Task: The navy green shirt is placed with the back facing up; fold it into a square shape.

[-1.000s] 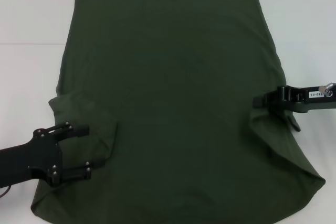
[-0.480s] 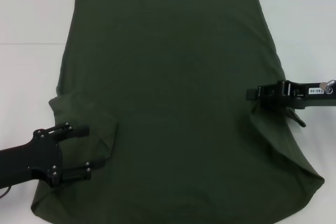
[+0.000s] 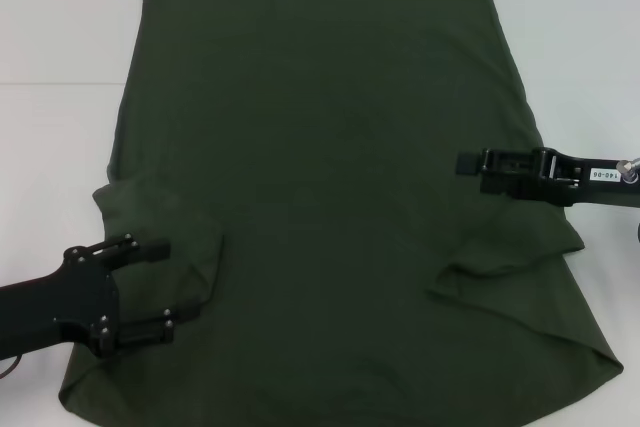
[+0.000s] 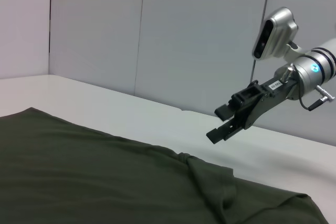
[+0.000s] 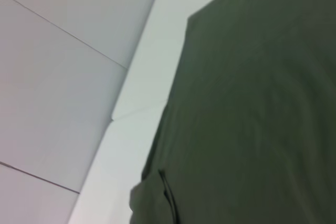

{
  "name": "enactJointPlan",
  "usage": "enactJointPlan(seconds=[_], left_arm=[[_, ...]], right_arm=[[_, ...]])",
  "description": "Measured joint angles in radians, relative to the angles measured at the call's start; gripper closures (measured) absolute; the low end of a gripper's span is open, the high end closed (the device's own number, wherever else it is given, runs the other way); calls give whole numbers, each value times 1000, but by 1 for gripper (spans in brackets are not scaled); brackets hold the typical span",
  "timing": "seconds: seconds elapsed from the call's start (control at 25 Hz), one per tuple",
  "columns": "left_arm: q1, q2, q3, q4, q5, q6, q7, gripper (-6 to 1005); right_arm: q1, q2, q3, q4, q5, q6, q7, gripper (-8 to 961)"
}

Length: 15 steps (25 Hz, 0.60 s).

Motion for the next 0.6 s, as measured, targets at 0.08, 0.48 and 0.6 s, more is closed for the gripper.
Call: enactJointPlan(seconds=[0.08, 0.48, 0.6], left_arm=[[-1, 0, 0, 0, 0, -1, 0, 164], [-7, -11, -39, -9, 0, 2, 0, 164], [-10, -11, -42, -13, 0, 1, 0, 164]], right_arm=[[-13, 3, 0, 13, 37, -3, -29, 368], [-216, -4, 97, 29, 145, -18, -51, 28], [-269, -7, 160, 58, 152, -19, -50, 28]])
